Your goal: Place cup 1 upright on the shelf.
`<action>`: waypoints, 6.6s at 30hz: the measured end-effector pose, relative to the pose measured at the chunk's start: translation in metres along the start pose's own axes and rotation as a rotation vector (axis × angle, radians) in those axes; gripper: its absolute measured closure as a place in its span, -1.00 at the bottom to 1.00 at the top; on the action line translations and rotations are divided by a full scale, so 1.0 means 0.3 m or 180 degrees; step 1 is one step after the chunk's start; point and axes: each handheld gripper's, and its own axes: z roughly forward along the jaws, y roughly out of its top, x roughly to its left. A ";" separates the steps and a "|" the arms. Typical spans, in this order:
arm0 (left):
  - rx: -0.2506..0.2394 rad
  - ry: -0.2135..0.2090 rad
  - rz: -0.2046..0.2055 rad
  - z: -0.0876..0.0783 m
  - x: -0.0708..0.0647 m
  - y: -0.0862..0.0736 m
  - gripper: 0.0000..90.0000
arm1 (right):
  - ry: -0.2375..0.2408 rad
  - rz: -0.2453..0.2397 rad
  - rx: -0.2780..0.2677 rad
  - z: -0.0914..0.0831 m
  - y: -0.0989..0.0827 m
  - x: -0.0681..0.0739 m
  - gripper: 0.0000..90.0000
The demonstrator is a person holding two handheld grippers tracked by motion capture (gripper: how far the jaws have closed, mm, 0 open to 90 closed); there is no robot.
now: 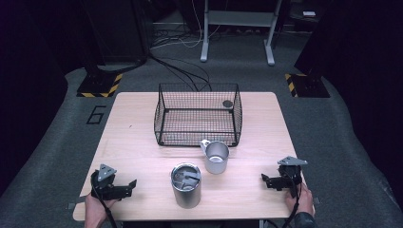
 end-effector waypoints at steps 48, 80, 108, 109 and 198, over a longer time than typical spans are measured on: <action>-0.0363 -0.0991 0.0605 -0.182 -0.308 0.219 -1.00 | 0.0005 -0.0001 0.0001 0.000 0.001 0.001 -1.00; -0.0491 -0.1588 0.0929 -0.116 -0.481 0.283 -1.00 | 0.0006 -0.0001 0.0002 0.000 0.001 0.001 -1.00; -0.0535 -0.1507 0.0991 -0.001 -0.560 0.281 -0.99 | 0.0012 -0.0033 0.0005 0.001 0.002 -0.001 -1.00; -0.0564 -0.1456 0.1000 -0.001 -0.563 0.279 -0.94 | 0.0012 -0.0034 0.0001 0.001 0.002 -0.001 -1.00; -0.0996 -0.1015 0.0863 -0.105 -0.324 0.580 -0.91 | 0.0018 -0.0030 0.0006 0.001 0.002 -0.001 -1.00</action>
